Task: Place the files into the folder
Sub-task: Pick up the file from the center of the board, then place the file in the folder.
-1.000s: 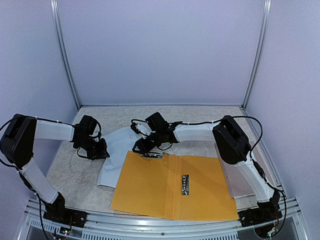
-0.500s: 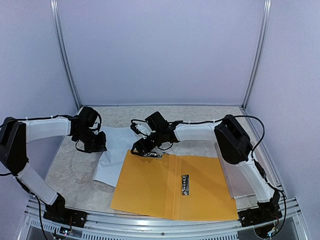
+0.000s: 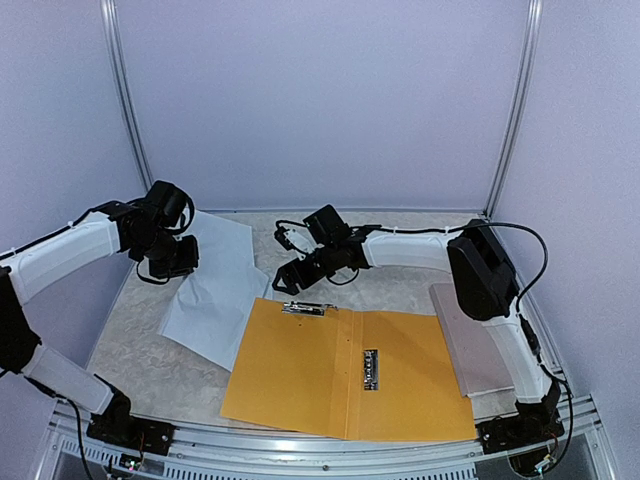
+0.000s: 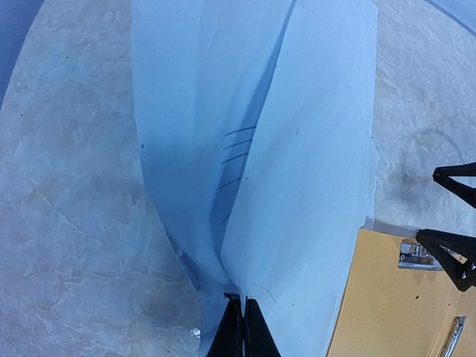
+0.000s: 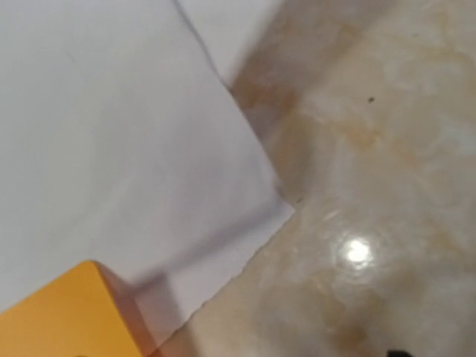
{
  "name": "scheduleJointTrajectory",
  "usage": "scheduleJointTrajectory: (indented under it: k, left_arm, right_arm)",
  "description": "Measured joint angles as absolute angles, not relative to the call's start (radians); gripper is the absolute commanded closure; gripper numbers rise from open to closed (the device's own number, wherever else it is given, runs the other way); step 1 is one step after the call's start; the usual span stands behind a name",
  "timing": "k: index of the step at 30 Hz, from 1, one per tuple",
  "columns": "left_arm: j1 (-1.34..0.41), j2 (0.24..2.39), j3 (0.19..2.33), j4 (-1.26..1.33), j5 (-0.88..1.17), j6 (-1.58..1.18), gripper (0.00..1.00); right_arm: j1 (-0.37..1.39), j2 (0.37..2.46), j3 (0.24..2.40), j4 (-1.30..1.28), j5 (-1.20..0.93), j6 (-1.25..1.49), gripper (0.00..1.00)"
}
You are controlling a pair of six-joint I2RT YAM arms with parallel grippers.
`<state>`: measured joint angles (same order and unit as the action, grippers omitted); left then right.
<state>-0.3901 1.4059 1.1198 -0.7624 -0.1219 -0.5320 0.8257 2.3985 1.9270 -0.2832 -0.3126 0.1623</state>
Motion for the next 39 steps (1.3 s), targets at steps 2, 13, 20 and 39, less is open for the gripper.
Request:
scheduleJointTrajectory:
  k: [2,13,20,39]
  left_arm:
    - [-0.400,1.389,1.153,-0.804,-0.163,-0.532,1.00]
    - [-0.427,1.195,1.240,-0.888,-0.201,-0.530,1.00]
    - [-0.427,1.172,1.234,-0.887,-0.072,-0.542,1.00]
    - [-0.710,1.294,1.045,-0.788,0.256,-0.548,1.00]
  right_arm:
    - [0.823,2.383,1.917,-0.284,-0.305,0.163,0.15]
    - [0.811,2.357,1.880,-0.287,-0.279,0.163,0.16]
    - [0.786,2.292,1.762,-0.299,-0.223,0.178,0.16]
    - [0.620,1.870,1.409,-0.353,-0.101,0.143,0.13]
